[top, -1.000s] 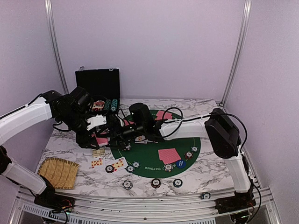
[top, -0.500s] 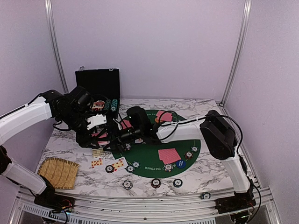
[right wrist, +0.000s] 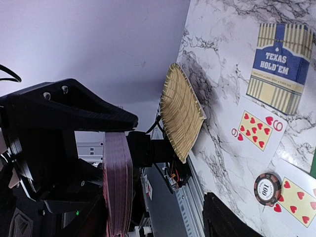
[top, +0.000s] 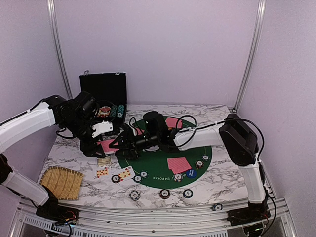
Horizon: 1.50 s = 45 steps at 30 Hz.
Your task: Distribute texas hold em gaming equipment
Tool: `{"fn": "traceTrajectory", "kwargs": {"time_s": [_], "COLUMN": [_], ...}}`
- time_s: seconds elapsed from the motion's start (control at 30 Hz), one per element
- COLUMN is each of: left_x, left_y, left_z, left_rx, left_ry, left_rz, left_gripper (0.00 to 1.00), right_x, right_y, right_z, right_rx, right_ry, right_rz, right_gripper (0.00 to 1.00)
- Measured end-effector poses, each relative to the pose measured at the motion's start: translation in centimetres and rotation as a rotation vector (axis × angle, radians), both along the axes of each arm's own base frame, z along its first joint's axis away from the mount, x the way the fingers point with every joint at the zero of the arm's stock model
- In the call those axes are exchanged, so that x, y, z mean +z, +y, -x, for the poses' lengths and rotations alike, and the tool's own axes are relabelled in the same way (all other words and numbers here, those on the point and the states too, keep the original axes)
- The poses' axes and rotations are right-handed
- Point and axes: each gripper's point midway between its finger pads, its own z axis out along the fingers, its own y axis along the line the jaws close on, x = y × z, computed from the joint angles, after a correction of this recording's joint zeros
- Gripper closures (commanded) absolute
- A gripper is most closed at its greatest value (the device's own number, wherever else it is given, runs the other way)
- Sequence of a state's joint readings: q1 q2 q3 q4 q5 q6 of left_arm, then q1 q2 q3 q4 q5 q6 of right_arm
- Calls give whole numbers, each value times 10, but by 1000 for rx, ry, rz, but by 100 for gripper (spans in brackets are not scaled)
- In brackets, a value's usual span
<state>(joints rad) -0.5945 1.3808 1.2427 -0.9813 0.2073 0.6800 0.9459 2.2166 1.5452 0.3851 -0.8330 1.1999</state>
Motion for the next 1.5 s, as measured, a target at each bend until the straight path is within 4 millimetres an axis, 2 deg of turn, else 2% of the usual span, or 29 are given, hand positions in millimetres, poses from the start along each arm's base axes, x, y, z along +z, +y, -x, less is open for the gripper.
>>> {"fn": "traceTrajectory", "kwargs": {"time_s": [0.53,0.87,0.93,1.03,1.13,1.27,1.5], "left_x": [0,-1,-1,-1,-1,-1,-1], "left_y": [1,1,1,1,1,1,1], "left_z": [0,-1,-1,-1,-1,-1,-1], "left_rx": [1,2,3,2,2,3,3], "left_ry": [-2,-3,-3,-3,-3,-3,-3], "left_rz": [-3,-6,-6,-6,-6,-6,-7], "left_gripper": [100,100,100,100,100,100,100], "right_x": [20,33,33,35,39,42,47], "right_y": [-19,-28,-29,-29,-28,-26,-19], "right_z": [-1,-1,0,0,1,5,14], "right_rx": [-30,-51,-54,-57,-56,-48,-25], "right_ry": [8,35,49,68,71,75,79], "right_rz": [-31,-80,-86,-96,-110,-120,-130], "right_gripper": [81,94,92,66,55,56,72]}}
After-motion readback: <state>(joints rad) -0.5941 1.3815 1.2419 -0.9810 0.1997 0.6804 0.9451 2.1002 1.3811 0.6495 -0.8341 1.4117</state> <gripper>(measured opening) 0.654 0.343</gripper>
